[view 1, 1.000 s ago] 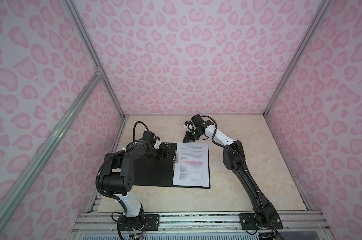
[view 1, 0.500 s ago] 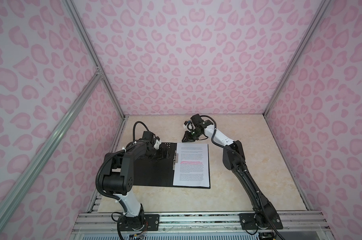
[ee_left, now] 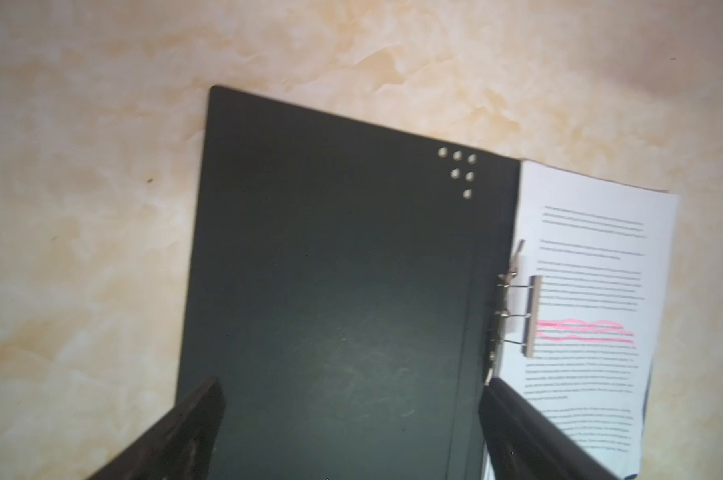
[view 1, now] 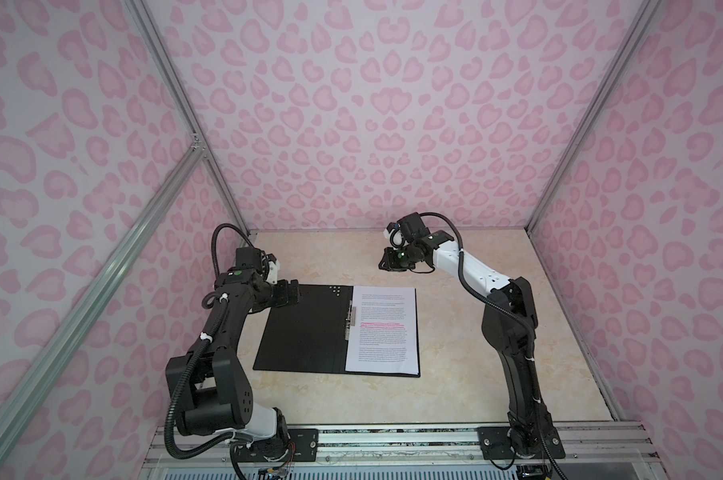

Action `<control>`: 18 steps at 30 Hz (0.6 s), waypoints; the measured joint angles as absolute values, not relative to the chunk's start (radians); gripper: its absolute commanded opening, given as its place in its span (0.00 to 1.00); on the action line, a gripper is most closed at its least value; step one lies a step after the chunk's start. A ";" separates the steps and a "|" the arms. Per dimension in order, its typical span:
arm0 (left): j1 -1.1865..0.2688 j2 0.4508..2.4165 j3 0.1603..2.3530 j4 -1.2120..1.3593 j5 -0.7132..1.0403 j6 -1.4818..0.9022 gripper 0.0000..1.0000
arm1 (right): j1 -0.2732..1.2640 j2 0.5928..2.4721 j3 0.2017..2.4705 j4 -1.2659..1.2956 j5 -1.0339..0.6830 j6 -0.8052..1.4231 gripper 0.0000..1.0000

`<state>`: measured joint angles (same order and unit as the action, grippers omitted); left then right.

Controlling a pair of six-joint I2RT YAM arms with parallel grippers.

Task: Put the files into the folder

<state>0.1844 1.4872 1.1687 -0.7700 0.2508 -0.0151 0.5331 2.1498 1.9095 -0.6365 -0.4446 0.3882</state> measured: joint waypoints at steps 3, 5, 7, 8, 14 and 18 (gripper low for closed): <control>0.270 1.520 1.160 -0.797 0.226 0.007 0.98 | 0.550 2.007 1.681 -0.549 -0.422 0.430 0.21; 0.318 1.549 1.158 -0.811 0.210 0.019 0.98 | 0.558 1.922 1.533 -0.476 -0.419 0.468 0.21; 0.343 1.568 1.154 -0.819 0.208 0.027 0.98 | 0.561 1.853 1.405 -0.414 -0.415 0.503 0.21; 0.352 1.575 1.151 -0.823 0.204 0.030 0.98 | 0.561 1.823 1.348 -0.393 -0.412 0.524 0.21; 0.362 1.586 1.132 -0.840 0.200 0.037 0.98 | 0.576 1.727 1.210 -0.334 -0.408 0.565 0.21; 0.363 1.604 1.107 -0.837 0.190 0.033 0.97 | 0.595 1.696 1.182 -0.313 -0.409 0.581 0.21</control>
<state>0.3626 1.6043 1.1072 -0.8368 0.1902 0.0334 0.5949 1.6958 1.1820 -0.3134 -0.4091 0.5812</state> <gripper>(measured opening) 0.977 0.208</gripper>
